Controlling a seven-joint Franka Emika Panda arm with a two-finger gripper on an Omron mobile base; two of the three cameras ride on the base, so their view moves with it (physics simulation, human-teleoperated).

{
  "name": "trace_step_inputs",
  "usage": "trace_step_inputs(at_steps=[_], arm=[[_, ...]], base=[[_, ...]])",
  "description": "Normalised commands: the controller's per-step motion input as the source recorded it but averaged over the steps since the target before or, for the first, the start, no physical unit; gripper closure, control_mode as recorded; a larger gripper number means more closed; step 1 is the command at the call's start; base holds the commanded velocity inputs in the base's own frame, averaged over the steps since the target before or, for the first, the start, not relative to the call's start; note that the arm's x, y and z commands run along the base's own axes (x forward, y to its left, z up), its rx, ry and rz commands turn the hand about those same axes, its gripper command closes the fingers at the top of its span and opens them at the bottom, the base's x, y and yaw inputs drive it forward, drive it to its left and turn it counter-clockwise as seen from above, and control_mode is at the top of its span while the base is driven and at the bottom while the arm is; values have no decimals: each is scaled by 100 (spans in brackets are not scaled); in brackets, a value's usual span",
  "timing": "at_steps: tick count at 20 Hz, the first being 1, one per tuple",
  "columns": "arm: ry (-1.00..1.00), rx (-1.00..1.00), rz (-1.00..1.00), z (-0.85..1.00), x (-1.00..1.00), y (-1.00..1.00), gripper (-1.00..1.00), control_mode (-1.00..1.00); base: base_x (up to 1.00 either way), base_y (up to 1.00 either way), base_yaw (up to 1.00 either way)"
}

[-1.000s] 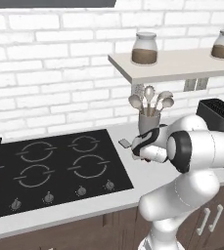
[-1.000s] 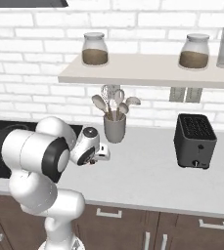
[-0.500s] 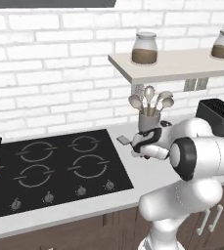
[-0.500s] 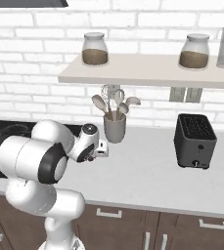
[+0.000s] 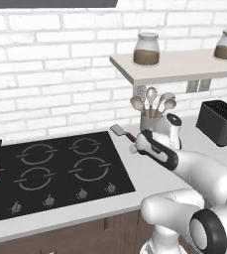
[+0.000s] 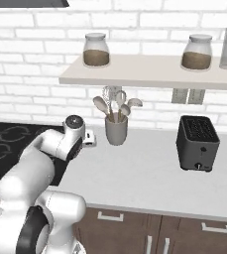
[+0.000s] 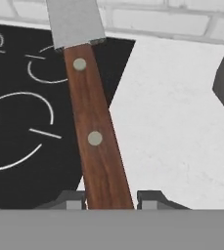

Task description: Put the mushroom and tomato in the pot. Retrieve the spatula and lightly stir the vegetables in the pot.

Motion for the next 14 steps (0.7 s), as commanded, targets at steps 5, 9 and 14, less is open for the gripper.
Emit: trace_step_inputs(at_steps=[5,9,14], arm=[[-2,-1,0,96,-88,25,100,-100],[-2,0,-3,97,-81,0,100,-100],[-1,0,-2,51,-47,0,100,-100]], base=[[0,0,0],[0,0,0],[0,0,0]])
